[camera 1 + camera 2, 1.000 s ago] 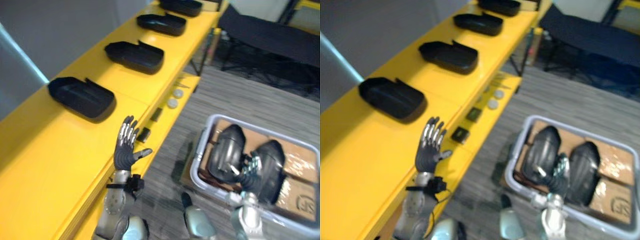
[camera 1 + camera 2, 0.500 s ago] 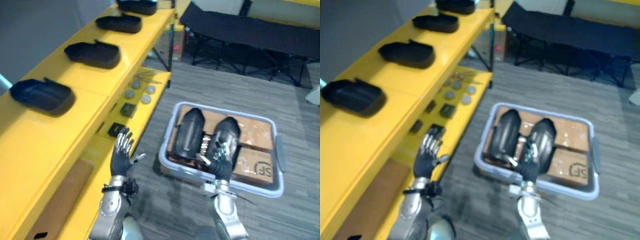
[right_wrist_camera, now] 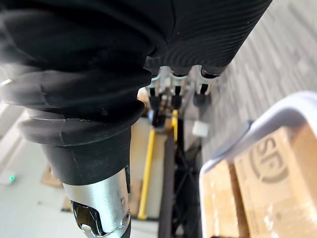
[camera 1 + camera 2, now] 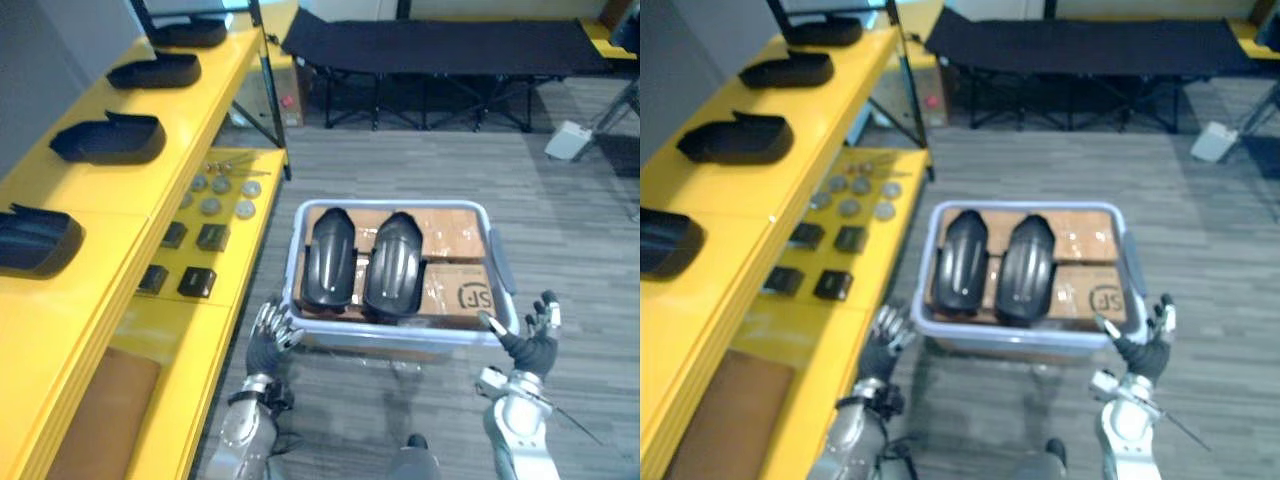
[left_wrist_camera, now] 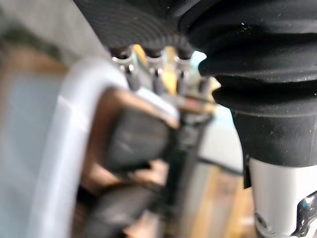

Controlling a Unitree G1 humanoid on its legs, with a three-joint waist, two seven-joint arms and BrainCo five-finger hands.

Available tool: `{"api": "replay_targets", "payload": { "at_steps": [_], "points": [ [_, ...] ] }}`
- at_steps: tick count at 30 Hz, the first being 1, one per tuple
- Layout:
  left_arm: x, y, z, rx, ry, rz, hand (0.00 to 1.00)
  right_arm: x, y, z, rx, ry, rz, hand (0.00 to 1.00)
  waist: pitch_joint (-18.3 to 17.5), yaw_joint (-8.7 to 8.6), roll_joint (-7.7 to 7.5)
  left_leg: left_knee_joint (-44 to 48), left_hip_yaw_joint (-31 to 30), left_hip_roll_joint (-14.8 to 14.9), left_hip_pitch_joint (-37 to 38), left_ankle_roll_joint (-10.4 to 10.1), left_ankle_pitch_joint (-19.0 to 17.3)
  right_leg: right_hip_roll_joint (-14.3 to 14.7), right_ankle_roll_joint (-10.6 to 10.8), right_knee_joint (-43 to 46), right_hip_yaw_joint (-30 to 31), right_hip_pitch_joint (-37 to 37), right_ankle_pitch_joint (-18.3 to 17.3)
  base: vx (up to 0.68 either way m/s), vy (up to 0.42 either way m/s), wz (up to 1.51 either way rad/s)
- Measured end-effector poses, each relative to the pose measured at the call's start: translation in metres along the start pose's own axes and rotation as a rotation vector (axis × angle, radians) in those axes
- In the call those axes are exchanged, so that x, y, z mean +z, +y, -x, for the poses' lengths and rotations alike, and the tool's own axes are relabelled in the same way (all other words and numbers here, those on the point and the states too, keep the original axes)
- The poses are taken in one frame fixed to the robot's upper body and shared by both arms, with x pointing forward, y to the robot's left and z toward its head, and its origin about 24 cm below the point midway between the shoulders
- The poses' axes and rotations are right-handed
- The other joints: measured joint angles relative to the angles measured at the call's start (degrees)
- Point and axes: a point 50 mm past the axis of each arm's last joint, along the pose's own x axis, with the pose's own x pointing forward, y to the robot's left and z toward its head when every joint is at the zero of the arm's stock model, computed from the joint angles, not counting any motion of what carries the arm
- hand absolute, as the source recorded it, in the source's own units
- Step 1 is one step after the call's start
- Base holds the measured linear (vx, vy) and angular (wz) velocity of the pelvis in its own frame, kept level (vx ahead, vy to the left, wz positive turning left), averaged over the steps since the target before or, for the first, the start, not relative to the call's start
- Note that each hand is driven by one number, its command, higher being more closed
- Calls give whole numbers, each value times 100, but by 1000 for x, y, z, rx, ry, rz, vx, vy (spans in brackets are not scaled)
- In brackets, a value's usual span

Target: Walk over and take plastic housings, then place them on the shelf

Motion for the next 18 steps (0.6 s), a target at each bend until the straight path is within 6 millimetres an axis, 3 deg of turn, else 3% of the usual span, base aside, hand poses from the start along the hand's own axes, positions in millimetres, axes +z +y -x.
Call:
{"api": "replay_targets", "payload": {
  "at_steps": [4, 7, 10, 13, 15, 18],
  "points": [
    [-25, 19, -1, 79, 130, -75, 0, -2, 1, -20, -55, 9, -12, 0, 115, 42, 80, 137, -240, 3, -219, -8, 41, 66, 34, -115, -162, -2, 85, -4, 7, 12],
    [-34, 25, -5, 107, 179, -83, 0, 4, -4, -49, -163, 13, -55, 0, 377, 161, 135, 206, -396, 6, -356, -6, 46, 123, 11, -208, -189, -13, 219, -42, 23, 5],
    [-41, 35, -5, 140, 216, -92, 0, 17, 3, -84, -240, 38, -100, 0, 651, 303, 73, 240, -578, 5, -510, -15, 51, 177, -56, -252, -250, -72, 308, -88, 33, 8],
    [-45, 35, -3, 121, 222, -91, 0, 42, 3, -122, -266, 31, -107, 0, 852, 505, 135, 216, -747, -7, -741, 2, 179, 212, -74, -258, -419, -199, 397, -64, 12, 24],
    [-46, 31, -2, 88, 219, -89, 0, 61, 0, -144, -268, 25, -107, 0, 956, 590, 254, 171, -909, -49, -874, 10, 267, 211, -68, -265, -570, -216, 415, -45, 15, 35],
    [-50, 27, 0, 59, 213, -71, 0, 80, -2, -163, -256, 26, -83, 0, 1030, 751, 389, 86, -1033, -92, -1015, 18, 364, 206, -62, -264, -747, -288, 420, -31, 12, 24]
  ]
}}
